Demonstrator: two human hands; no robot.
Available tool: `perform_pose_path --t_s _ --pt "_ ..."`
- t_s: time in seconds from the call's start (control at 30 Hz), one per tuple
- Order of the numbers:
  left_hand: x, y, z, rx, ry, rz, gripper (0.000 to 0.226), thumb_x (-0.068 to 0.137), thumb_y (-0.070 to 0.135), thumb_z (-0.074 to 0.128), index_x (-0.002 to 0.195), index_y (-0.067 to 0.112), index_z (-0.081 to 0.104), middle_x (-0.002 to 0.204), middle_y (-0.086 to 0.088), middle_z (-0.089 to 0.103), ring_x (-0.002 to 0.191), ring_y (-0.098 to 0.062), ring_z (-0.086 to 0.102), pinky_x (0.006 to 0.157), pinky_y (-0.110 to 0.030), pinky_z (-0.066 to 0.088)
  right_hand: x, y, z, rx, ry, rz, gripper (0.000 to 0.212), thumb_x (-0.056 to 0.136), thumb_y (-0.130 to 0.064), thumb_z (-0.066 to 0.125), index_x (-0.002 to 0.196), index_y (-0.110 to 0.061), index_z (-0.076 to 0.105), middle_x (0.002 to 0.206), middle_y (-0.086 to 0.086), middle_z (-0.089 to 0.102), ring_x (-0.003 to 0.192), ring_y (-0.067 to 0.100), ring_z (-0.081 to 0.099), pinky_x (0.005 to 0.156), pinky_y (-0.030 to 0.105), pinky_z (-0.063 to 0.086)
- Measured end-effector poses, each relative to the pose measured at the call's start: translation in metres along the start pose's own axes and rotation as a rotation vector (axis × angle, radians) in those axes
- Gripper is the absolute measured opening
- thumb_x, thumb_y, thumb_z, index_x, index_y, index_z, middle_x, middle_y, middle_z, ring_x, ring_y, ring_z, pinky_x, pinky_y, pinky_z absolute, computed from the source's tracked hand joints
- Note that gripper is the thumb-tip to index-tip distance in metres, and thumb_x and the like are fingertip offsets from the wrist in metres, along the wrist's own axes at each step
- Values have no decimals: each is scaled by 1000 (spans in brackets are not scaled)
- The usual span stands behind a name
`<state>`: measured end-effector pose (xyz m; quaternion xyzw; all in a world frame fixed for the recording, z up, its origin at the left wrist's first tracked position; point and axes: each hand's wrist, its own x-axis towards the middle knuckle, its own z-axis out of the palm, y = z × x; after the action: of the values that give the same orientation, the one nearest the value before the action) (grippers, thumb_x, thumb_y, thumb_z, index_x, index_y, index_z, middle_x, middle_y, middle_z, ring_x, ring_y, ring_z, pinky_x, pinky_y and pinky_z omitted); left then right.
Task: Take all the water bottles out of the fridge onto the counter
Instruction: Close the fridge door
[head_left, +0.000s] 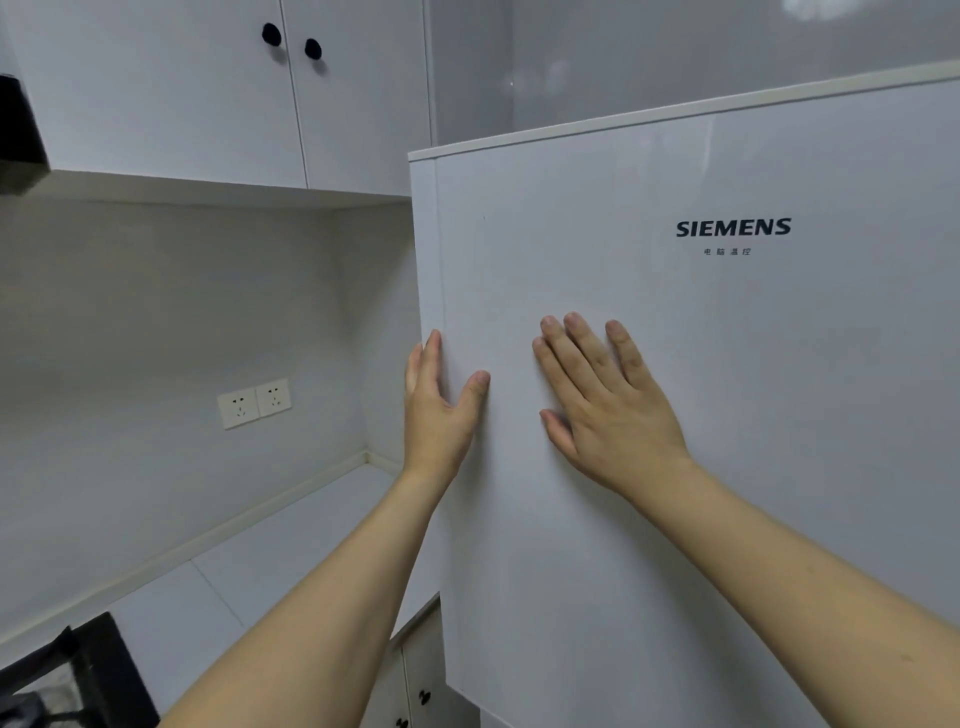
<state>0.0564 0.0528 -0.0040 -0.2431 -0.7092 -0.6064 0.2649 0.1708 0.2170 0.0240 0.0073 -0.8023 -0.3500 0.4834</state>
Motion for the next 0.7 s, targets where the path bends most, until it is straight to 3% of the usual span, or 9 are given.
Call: perform_pose_path --t_s 0.43,0.6,0.7 --pt "44 -35 65 -83 -70 26 74 93 43 60 153 25 22 159 3 18 147 -7 15 121 -36 18 11 9 46 -148 -105 25 71 93 -39 40 151 -1 23 159 16 18 148 32 14 119 51 7" --pt "40 -45 91 -42 -14 51 75 92 60 34 155 31 5 163 -1 -2 145 -1 -6 116 -30 2 14 6 51 -229 -99 11 72 93 -40 33 152 -2 18 160 16 14 148 33 14 119 53 7" --pt "40 -46 102 34 48 86 78 92 69 18 156 26 3 162 -9 -1 148 -16 -1 117 -35 1 13 6 53 -225 -94 6 72 92 -40 33 152 -2 18 160 16 14 148 33 14 118 53 8"
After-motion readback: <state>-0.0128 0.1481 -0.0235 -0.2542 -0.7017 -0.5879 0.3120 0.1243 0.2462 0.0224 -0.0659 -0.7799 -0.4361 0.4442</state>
